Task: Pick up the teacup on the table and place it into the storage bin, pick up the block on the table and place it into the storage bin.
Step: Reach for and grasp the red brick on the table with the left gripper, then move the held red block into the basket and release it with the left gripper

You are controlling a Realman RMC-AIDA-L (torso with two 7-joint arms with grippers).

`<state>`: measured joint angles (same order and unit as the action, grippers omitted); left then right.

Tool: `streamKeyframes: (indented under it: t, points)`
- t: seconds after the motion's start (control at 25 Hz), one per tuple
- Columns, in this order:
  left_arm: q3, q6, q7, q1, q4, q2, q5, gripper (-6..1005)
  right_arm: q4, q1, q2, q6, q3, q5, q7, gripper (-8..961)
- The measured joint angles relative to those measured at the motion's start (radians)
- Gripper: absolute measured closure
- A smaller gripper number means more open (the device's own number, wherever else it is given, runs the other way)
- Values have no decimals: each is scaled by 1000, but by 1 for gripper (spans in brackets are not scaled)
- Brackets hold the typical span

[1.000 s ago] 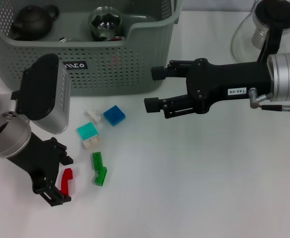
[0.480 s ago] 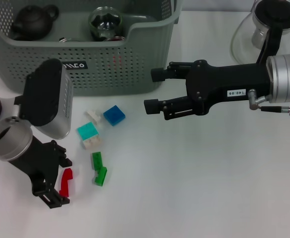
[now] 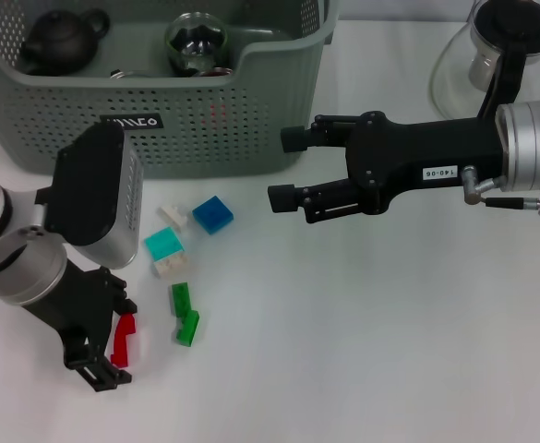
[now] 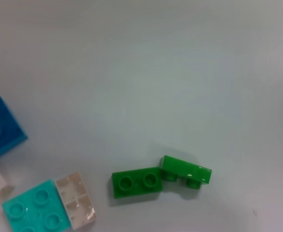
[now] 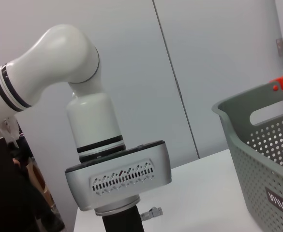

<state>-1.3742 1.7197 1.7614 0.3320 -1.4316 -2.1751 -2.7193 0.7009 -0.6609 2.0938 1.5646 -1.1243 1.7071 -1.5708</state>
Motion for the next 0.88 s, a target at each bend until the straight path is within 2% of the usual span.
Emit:
streamKeyframes:
  t: [0.44,0.76,0.88]
  points:
    - [-13,-25,-24,-17,-7,0,7,131,0,0,0,0,0,-1,0,13]
    - [-1,-4,-25,-22,-35,0,25,287,-1,2,-1,0,10,-1,0,13]
    - [71,82,-33,-9,-84,5,99,349,-1,5,-3,0,10,-1,1,13]
